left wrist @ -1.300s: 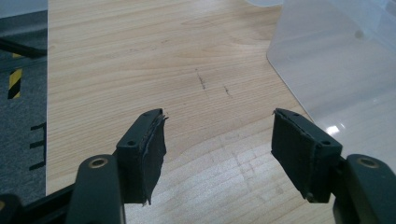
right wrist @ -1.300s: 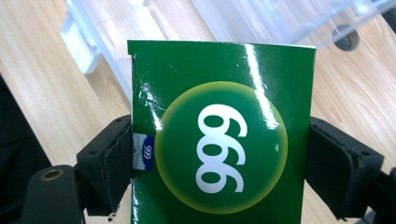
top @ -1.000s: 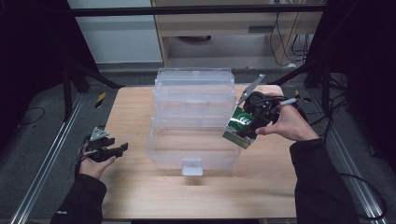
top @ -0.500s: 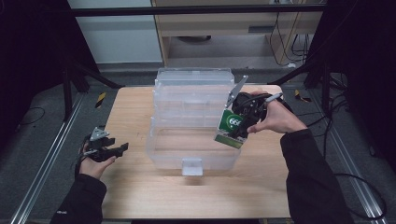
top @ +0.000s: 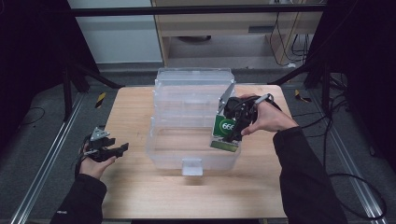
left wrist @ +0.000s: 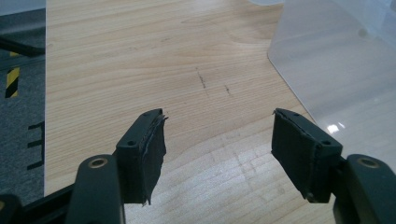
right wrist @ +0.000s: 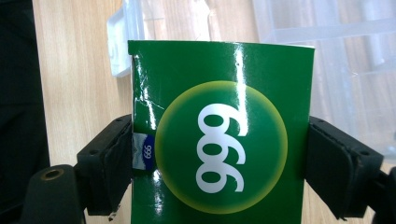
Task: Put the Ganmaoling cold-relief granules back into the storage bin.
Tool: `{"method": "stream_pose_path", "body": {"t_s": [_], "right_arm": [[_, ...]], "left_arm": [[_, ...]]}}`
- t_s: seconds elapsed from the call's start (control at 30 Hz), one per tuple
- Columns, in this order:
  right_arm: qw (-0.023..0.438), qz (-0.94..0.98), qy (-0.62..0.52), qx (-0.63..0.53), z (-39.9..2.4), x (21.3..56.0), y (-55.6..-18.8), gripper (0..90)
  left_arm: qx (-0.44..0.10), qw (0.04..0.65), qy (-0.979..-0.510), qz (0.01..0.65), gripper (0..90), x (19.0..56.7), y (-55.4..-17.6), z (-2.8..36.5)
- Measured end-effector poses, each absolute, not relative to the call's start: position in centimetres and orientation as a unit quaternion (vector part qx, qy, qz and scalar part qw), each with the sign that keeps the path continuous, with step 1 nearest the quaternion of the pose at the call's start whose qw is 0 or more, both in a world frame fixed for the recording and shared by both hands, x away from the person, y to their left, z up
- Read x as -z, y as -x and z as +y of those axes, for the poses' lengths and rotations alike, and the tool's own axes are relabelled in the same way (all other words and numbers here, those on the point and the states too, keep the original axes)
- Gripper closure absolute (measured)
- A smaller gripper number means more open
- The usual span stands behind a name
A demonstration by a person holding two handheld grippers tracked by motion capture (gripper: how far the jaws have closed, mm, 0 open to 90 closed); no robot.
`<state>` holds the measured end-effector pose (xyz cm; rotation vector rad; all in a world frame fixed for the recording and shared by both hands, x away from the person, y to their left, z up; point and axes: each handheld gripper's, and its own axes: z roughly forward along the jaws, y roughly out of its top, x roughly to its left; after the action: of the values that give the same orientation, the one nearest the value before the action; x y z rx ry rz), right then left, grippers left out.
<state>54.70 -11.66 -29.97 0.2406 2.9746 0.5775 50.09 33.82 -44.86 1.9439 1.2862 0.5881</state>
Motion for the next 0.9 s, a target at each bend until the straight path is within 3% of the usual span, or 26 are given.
{"method": "stream_pose_path", "body": {"t_s": [0.9], "right_arm": [[0.03, 0.988, -0.02, -0.149, -9.9, 32.7, -55.7, 17.9]], "left_arm": [[-0.227, 0.356, -0.756, 0.499, 33.5, 45.0, -50.2, 33.8]]}}
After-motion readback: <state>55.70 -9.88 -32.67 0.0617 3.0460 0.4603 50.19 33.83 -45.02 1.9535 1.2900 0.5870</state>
